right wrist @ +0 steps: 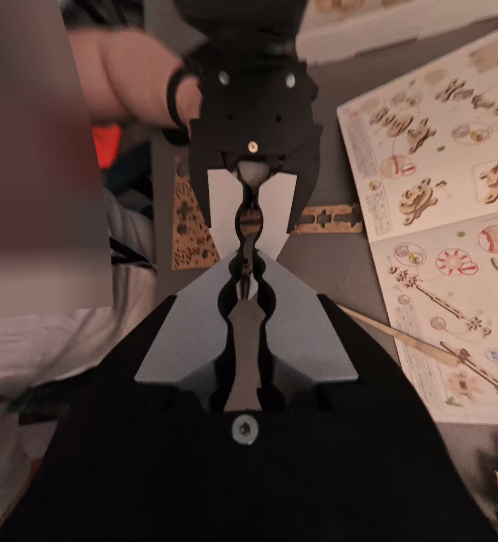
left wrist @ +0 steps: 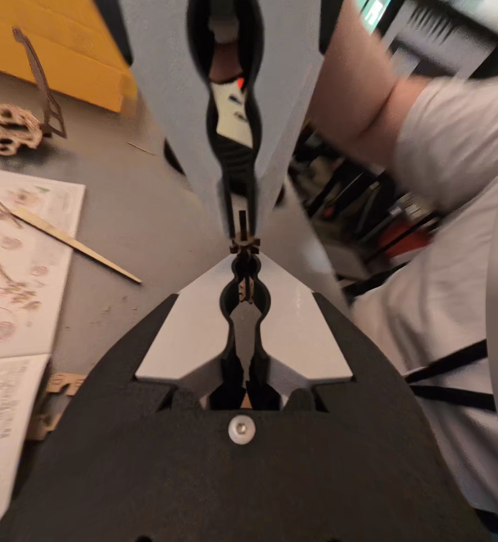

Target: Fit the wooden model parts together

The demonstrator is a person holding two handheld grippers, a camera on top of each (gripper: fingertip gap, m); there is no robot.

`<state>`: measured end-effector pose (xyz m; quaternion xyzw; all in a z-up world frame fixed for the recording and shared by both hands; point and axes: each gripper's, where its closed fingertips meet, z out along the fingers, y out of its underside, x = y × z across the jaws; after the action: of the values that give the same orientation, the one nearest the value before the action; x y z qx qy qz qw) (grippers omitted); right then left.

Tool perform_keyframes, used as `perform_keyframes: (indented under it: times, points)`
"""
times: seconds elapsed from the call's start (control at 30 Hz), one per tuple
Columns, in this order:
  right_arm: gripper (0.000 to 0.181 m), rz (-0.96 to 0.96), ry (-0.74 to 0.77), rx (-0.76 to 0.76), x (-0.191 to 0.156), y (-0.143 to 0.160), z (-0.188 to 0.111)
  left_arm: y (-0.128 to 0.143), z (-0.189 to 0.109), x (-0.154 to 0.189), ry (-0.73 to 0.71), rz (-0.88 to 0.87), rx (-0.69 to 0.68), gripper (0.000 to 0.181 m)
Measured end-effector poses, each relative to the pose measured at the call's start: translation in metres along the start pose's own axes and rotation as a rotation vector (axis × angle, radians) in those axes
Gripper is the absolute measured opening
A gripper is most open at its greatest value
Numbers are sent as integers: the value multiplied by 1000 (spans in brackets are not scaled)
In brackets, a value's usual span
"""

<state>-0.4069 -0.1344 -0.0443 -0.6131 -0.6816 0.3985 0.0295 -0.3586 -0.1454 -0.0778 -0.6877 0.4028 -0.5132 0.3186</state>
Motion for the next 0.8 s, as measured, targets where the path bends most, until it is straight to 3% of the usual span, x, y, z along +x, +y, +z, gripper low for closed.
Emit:
perform_keyframes:
  times: [0.13,0.3,0.47,0.6,0.67,0.8]
  points:
    - [25,63,-117,214,1,-13,-13,-7,-11,1,124,-196,68,0]
    - [23,132,-155,576,14,-27,-28,-15,-19,0,167,-248,115,0]
    - [17,164,-198,748,22,-26,-28,-18,-26,-3,188,-289,147,0]
    - [14,206,-278,766,19,-22,-23,-16,-27,-6,179,-292,131,0]
    - [11,73,-252,765,10,-20,-22,-16,-28,-4,181,-278,131,0]
    - [14,-454,177,766,-3,-22,-28,-16,-31,-3,172,-230,128,0]
